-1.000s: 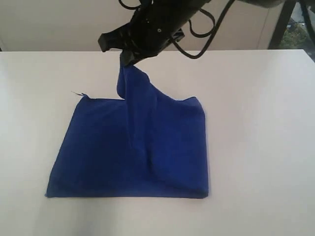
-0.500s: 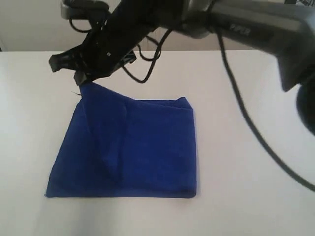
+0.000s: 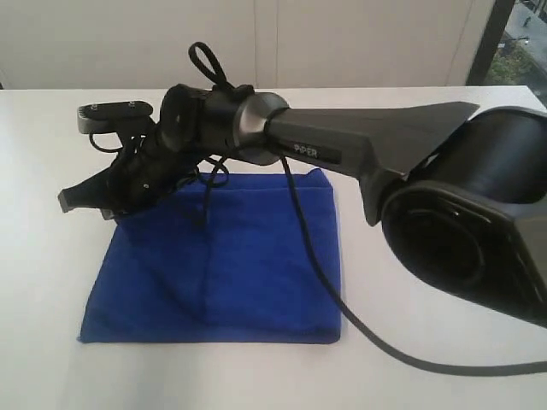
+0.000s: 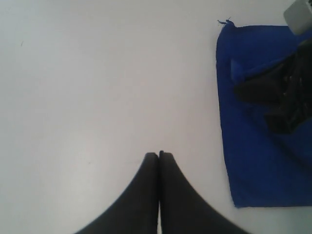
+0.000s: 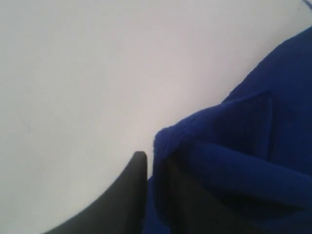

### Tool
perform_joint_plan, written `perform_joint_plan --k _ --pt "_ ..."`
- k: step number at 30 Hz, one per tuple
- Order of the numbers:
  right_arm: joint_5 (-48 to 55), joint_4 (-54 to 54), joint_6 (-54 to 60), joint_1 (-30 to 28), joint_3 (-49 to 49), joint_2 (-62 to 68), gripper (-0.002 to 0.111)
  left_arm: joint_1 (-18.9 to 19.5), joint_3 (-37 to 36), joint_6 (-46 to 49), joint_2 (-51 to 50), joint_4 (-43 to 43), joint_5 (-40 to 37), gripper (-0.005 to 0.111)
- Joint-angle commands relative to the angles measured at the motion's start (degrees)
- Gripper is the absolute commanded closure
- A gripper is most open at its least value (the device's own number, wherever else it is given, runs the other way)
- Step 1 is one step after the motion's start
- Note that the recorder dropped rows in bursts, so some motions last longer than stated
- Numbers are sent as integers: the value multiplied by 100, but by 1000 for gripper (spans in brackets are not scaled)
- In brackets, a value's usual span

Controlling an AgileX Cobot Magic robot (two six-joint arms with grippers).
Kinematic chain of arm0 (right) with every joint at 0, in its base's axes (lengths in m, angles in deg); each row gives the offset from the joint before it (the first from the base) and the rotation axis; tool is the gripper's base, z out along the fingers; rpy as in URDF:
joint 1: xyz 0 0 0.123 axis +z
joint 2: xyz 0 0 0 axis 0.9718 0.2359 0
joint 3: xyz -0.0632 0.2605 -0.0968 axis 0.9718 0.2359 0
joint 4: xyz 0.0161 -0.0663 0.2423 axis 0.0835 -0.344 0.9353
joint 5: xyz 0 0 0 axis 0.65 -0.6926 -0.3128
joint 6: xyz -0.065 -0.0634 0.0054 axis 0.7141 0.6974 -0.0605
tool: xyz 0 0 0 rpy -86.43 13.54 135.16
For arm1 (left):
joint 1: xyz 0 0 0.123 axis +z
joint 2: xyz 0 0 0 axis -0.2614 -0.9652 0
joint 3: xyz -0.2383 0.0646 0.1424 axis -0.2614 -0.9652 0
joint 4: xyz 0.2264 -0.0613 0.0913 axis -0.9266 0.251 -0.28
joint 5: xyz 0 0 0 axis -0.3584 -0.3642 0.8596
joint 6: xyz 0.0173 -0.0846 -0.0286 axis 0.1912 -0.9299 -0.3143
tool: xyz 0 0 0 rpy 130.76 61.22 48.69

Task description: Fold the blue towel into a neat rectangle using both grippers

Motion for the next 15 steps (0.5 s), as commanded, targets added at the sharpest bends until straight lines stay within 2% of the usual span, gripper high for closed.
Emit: perform_joint_plan --k 1,4,9,10,15 --pt "-62 56 72 9 -29 -174 68 -24 13 9 49 36 -42 107" --pt "119 -39 72 -45 -29 -402 60 -24 13 9 49 36 -42 107" --pt "714 -401 72 -331 -29 -853 62 -24 13 9 49 36 -42 107" --pt "842 -462 72 -428 -29 -903 64 -24 13 9 49 36 -42 107" --pt "1455 -622 35 -954 -29 -929 89 -24 13 9 49 36 -42 107"
